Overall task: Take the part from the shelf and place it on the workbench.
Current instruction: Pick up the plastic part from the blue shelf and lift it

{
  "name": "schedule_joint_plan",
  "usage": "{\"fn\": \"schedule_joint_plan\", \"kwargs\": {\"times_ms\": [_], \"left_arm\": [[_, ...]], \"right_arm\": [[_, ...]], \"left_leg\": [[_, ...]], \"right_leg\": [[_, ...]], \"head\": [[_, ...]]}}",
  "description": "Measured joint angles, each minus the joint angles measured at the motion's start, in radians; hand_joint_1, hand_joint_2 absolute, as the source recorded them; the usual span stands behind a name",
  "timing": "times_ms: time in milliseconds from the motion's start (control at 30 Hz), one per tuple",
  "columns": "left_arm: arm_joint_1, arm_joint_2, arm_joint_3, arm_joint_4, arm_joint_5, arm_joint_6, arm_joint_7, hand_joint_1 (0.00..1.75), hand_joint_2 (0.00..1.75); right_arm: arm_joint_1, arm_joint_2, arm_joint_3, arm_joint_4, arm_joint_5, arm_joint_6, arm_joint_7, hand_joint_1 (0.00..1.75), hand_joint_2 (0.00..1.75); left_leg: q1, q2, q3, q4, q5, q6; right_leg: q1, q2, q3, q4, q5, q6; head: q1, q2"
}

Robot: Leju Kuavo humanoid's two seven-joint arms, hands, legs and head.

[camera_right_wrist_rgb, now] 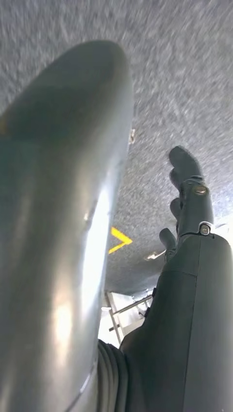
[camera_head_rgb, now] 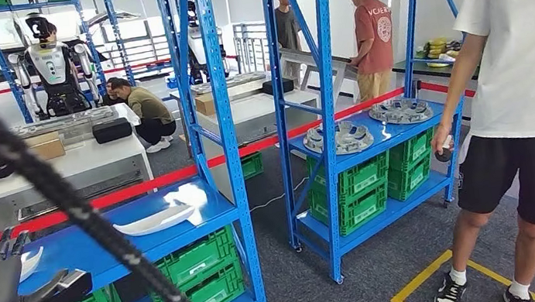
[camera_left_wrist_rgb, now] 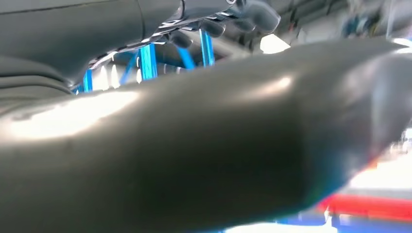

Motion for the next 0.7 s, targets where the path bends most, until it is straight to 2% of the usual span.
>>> {"fn": "schedule_joint_plan", "kwargs": {"times_ms": [67, 100, 133, 167, 200, 233, 267, 300, 333, 367, 400, 433, 467, 500, 533, 567, 600, 633, 667, 700], "left_arm": [[0.021, 0.012, 0.016, 0.005, 0.02, -0.008, 0.022, 0.0, 0.0], [0.03, 0.019, 0.026, 0.007, 0.028, -0.009, 0.033, 0.0, 0.0], [0.038, 0.026, 0.035, 0.01, 0.034, -0.01, 0.043, 0.0, 0.0], [0.047, 0.033, 0.043, 0.013, 0.038, -0.012, 0.054, 0.0, 0.0], [0.056, 0.039, 0.051, 0.018, 0.042, -0.015, 0.065, 0.0, 0.0], [0.064, 0.046, 0.058, 0.022, 0.046, -0.021, 0.077, 0.0, 0.0], [0.07, 0.054, 0.065, 0.024, 0.049, -0.025, 0.089, 0.0, 0.0], [0.071, 0.064, 0.07, 0.024, 0.052, -0.029, 0.1, 0.0, 0.0], [0.067, 0.077, 0.075, 0.022, 0.054, -0.032, 0.109, 0.0, 0.0], [0.063, 0.09, 0.082, 0.019, 0.057, -0.033, 0.118, 0.0, 0.0], [0.058, 0.101, 0.09, 0.018, 0.06, -0.034, 0.127, 0.0, 0.0], [0.057, 0.111, 0.099, 0.018, 0.065, -0.035, 0.135, 0.0, 0.0], [0.061, 0.118, 0.108, 0.019, 0.074, -0.036, 0.143, 0.0, 0.0], [0.067, 0.126, 0.117, 0.02, 0.087, -0.037, 0.153, 0.0, 0.0], [0.074, 0.135, 0.128, 0.021, 0.103, -0.037, 0.162, 0.0, 0.0], [0.08, 0.143, 0.141, 0.022, 0.123, -0.035, 0.171, 0.0, 0.0], [0.085, 0.15, 0.156, 0.023, 0.145, -0.029, 0.178, 0.0, 0.0], [0.09, 0.155, 0.174, 0.025, 0.166, -0.018, 0.185, 0.0, 0.0], [0.096, 0.16, 0.193, 0.026, 0.184, -0.003, 0.193, 0.0, 0.0], [0.104, 0.163, 0.212, 0.028, 0.198, 0.014, 0.202, 0.0, 0.0]], "right_arm": [[0.005, -0.001, -0.002, 0.0, 0.0, 0.001, 0.0, 0.0, 0.0], [0.008, -0.002, -0.003, 0.0, 0.001, 0.002, 0.005, 0.0, 0.0], [0.011, -0.002, -0.003, 0.0, 0.001, 0.002, 0.009, 0.0, 0.0], [0.016, -0.002, -0.004, 0.0, 0.001, 0.002, 0.011, 0.0, 0.0], [0.022, -0.001, -0.005, 0.002, 0.002, 0.002, 0.01, 0.0, 0.0], [0.027, -0.001, -0.006, 0.004, 0.002, 0.002, 0.007, 0.0, 0.0], [0.031, -0.001, -0.007, 0.006, 0.003, 0.003, 0.006, 0.0, 0.0], [0.03, -0.001, -0.008, 0.008, 0.004, 0.004, 0.008, 0.0, 0.0], [0.026, -0.002, -0.008, 0.008, 0.004, 0.005, 0.011, 0.0, 0.0], [0.021, -0.002, -0.009, 0.008, 0.006, 0.006, 0.014, 0.0, 0.0], [0.016, -0.003, -0.01, 0.008, 0.008, 0.007, 0.013, 0.0, 0.0], [0.014, -0.005, -0.011, 0.008, 0.01, 0.01, 0.006, 0.0, 0.0], [0.013, -0.006, -0.012, 0.008, 0.011, 0.014, -0.003, 0.0, 0.0], [0.014, -0.008, -0.013, 0.008, 0.012, 0.018, -0.011, 0.0, 0.0], [0.014, -0.008, -0.014, 0.008, 0.012, 0.025, -0.018, 0.0, 0.0], [0.015, -0.008, -0.015, 0.008, 0.011, 0.031, -0.021, 0.0, 0.0], [0.015, -0.009, -0.016, 0.008, 0.01, 0.038, -0.022, 0.0, 0.0], [0.015, -0.009, -0.017, 0.008, 0.008, 0.046, -0.022, 0.0, 0.0], [0.016, -0.009, -0.019, 0.008, 0.005, 0.052, -0.022, 0.0, 0.0], [0.017, -0.007, -0.02, 0.009, 0.002, 0.057, -0.022, 0.0, 0.0]], "left_leg": [[0.006, 0.0, 0.057, -0.005, -0.046, -0.003], [0.009, 0.0, 0.088, -0.007, -0.069, -0.006], [0.011, 0.0, 0.118, -0.009, -0.094, -0.01], [0.011, 0.0, 0.142, -0.011, -0.12, -0.014], [0.011, -0.002, 0.168, -0.006, -0.146, -0.018], [0.008, -0.005, 0.187, -0.006, -0.173, -0.023], [0.006, -0.007, 0.206, -0.006, -0.196, -0.029], [0.006, -0.008, 0.223, 0.004, -0.206, -0.036], [0.005, -0.008, 0.223, 0.027, -0.202, -0.042], [0.007, -0.003, 0.209, 0.079, -0.179, -0.049], [0.009, 0.003, 0.175, 0.15, -0.15, -0.057], [0.012, 0.01, 0.126, 0.225, -0.134, -0.064], [0.016, 0.018, 0.075, 0.287, -0.141, -0.072], [0.02, 0.023, 0.027, 0.325, -0.175, -0.076], [0.024, 0.025, -0.015, 0.339, -0.226, -0.078], [0.026, 0.027, -0.05, 0.331, -0.274, -0.078], [0.026, 0.028, -0.078, 0.303, -0.302, -0.076], [0.025, 0.028, -0.099, 0.256, -0.292, -0.072], [0.022, 0.028, -0.114, 0.192, -0.227, -0.064], [0.015, 0.027, -0.126, 0.111, -0.109, -0.054]], "right_leg": [[-0.002, -0.002, -0.081, 0.001, -0.096, 0.006], [-0.004, -0.002, -0.112, -0.029, -0.115, 0.007], [-0.006, -0.002, -0.136, -0.074, -0.096, 0.009], [-0.009, -0.004, -0.155, -0.139, -0.01, 0.012], [-0.012, -0.007, -0.171, -0.205, 0.105, 0.012], [-0.014, -0.011, -0.177, -0.248, 0.201, 0.008], [-0.014, -0.015, -0.177, -0.272, 0.268, 0.001], [-0.012, -0.016, -0.171, -0.271, 0.273, -0.009], [-0.012, -0.016, -0.156, -0.26, 0.249, -0.02], [-0.013, -0.014, -0.136, -0.258, 0.227, -0.029], [-0.014, -0.012, -0.112, -0.261, 0.207, -0.035], [-0.017, -0.011, -0.083, -0.265, 0.189, -0.04], [-0.018, -0.01, -0.052, -0.273, 0.171, -0.043], [-0.019, -0.008, -0.02, -0.282, 0.154, -0.043], [-0.02, -0.005, 0.013, -0.293, 0.139, -0.043], [-0.02, -0.002, 0.047, -0.304, 0.121, -0.044], [-0.019, 0.002, 0.081, -0.315, 0.103, -0.043], [-0.018, 0.005, 0.112, -0.325, 0.085, -0.043], [-0.017, 0.008, 0.142, -0.333, 0.066, -0.042], [-0.015, 0.01, 0.167, -0.334, 0.045, -0.038]], "head": [[0.002, 0.0], [0.003, 0.0], [0.003, 0.0], [0.003, 0.0], [0.002, -0.001], [0.0, -0.001], [-0.002, -0.002], [-0.005, -0.002], [-0.007, -0.002], [-0.008, -0.002], [-0.01, -0.002], [-0.009, -0.002], [-0.01, -0.002], [-0.009, -0.002], [-0.009, -0.002], [-0.009, -0.002], [-0.009, -0.002], [-0.009, -0.002], [-0.009, -0.002], [-0.01, -0.002]]}}
